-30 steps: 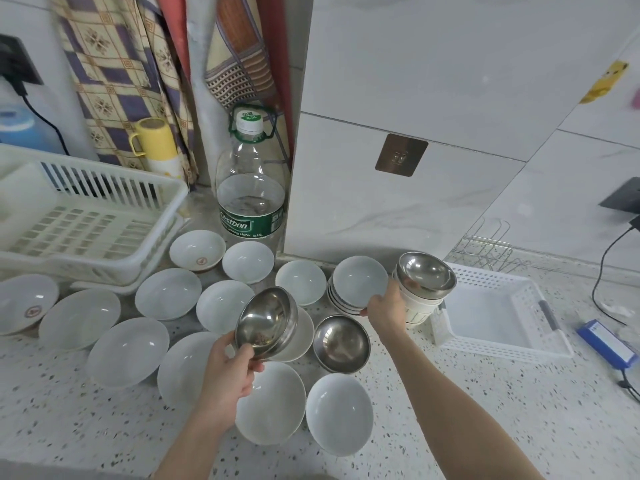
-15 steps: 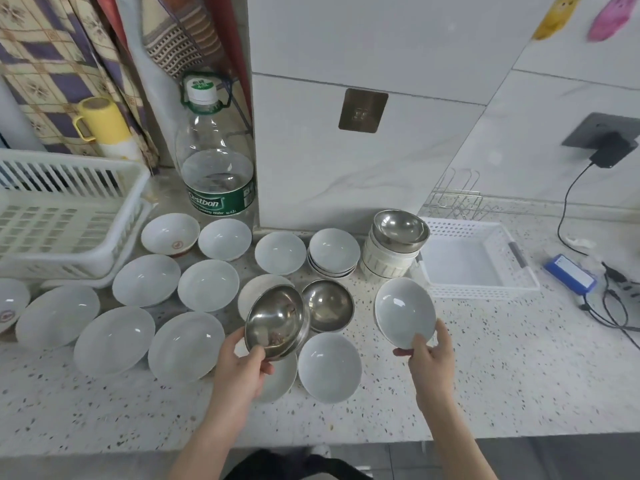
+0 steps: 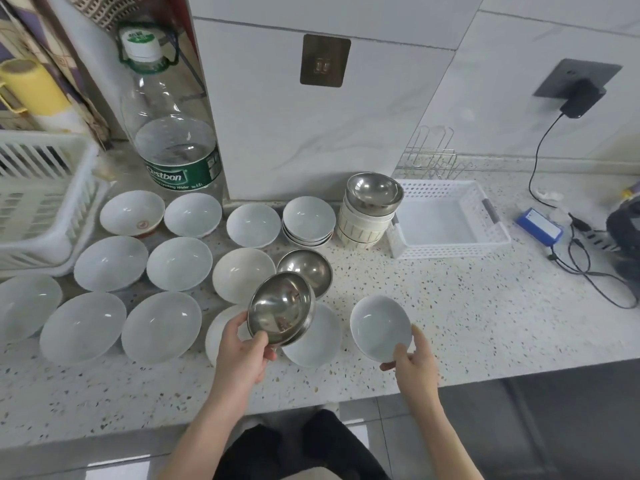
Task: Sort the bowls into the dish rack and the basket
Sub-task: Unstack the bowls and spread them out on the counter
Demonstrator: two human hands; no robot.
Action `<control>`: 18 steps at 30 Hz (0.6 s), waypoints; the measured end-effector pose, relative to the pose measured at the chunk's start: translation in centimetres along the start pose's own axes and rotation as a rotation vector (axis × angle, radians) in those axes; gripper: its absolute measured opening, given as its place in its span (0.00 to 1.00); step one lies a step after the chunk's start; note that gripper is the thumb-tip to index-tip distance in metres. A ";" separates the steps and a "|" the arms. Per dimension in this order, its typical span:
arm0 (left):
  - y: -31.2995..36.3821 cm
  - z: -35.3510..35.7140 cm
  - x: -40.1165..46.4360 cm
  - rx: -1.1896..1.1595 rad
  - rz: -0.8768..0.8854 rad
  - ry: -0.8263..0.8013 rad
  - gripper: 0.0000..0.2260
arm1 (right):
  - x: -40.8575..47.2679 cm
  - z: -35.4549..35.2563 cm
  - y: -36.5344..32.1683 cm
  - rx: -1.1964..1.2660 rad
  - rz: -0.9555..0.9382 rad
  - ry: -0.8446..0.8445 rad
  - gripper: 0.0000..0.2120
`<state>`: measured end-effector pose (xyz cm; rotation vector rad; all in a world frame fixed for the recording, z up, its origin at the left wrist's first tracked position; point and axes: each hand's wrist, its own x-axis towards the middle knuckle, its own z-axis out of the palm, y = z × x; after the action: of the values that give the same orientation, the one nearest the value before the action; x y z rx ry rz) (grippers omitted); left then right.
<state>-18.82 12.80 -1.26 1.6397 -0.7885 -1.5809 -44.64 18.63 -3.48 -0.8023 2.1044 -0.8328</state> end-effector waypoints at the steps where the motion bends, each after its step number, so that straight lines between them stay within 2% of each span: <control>1: 0.1 0.3 0.0 -0.003 0.003 0.006 0.17 | 0.3 -0.1 0.1 -0.009 -0.007 -0.019 0.24; 10: 0.3 4.2 0.8 -0.032 0.026 0.135 0.16 | 4.2 -1.7 0.1 0.055 -0.025 -0.138 0.25; 18: -0.5 7.3 0.8 -0.041 0.016 0.214 0.16 | 7.8 -1.9 -0.7 0.001 -0.081 -0.247 0.26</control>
<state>-26.02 11.82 -2.14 1.7335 -0.6510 -1.3732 -50.15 12.96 -4.97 -0.9451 1.8643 -0.7368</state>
